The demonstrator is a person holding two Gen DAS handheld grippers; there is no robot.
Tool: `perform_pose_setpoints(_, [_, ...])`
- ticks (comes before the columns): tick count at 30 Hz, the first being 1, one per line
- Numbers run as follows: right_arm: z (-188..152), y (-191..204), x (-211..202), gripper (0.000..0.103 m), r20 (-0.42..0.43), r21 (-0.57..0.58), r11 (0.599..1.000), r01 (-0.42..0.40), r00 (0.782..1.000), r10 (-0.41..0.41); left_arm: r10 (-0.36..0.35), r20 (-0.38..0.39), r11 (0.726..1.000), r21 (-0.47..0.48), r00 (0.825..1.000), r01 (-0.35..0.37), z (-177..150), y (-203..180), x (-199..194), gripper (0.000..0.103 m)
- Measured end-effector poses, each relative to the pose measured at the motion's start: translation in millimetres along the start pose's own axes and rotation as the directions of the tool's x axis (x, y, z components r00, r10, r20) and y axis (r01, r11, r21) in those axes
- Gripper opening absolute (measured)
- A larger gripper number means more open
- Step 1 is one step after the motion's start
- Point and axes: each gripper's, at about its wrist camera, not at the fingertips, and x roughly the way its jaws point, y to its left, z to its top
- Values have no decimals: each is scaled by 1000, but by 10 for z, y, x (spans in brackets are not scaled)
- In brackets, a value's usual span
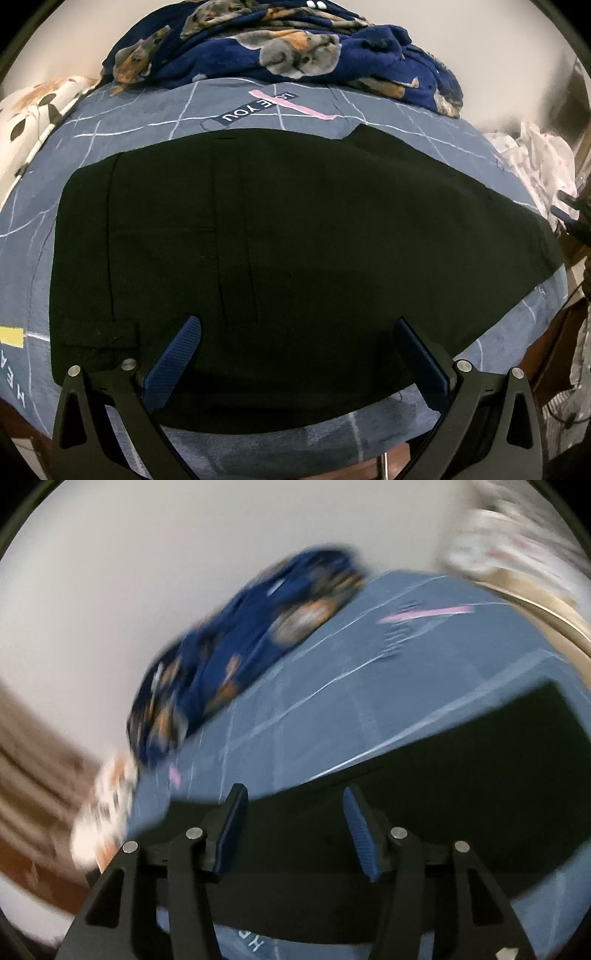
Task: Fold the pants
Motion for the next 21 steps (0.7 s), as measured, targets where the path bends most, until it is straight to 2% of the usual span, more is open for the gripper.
perform_pose_setpoints(2, [-70,176,331,52,-98,-68,997,44,994,-51,-3,3,1000,-6,1000,3,-1,8,-5,103])
perform_pose_setpoints(4, [-161,224,554,52,-155,-117,990,83,983,-101,-8,6,1000,-10,1000,8,-2,17,-8,103])
perform_pose_setpoints(6, [-262,160,719,52,-210,-109,988,110,969,-131,-11,8,1000,-8,1000,11,-6,20,-9,103])
perform_pose_setpoints(7, [-273,88,756,47,-221,-91,988,124,965,-141,-11,8,1000,-7,1000,11,-7,19,-9,103])
perform_pose_setpoints(9, [-208,-24,701,47,-172,-50,991,126,976,-133,-9,9,1000,-5,1000,9,-6,19,-9,103])
perform_pose_setpoints(11, [-96,-171,660,47,-129,-9,982,188,974,-188,1,10,1000,3,1000,-1,-9,5,-5,103])
perform_pose_setpoints(13, [15,-312,629,46,-84,42,982,185,980,-181,12,10,1000,15,1000,-13,-16,-14,-1,103])
perform_pose_setpoints(15, [100,-443,551,49,-24,81,964,254,967,-253,19,7,1000,20,1000,-19,-15,-26,4,103])
perform_pose_setpoints(16, [115,-523,497,51,3,136,963,231,972,-233,19,5,1000,19,1000,-20,-11,-26,5,103])
perform_pose_setpoints(18, [98,-651,374,52,53,222,968,115,990,-130,12,7,1000,5,1000,-12,2,-13,0,103])
perform_pose_setpoints(19, [44,-711,256,54,94,253,965,65,991,-91,4,11,1000,-3,1000,-4,9,1,-5,103])
perform_pose_setpoints(21, [-123,-847,-44,56,173,312,949,38,980,-96,-1,15,1000,-8,1000,1,12,11,-5,103])
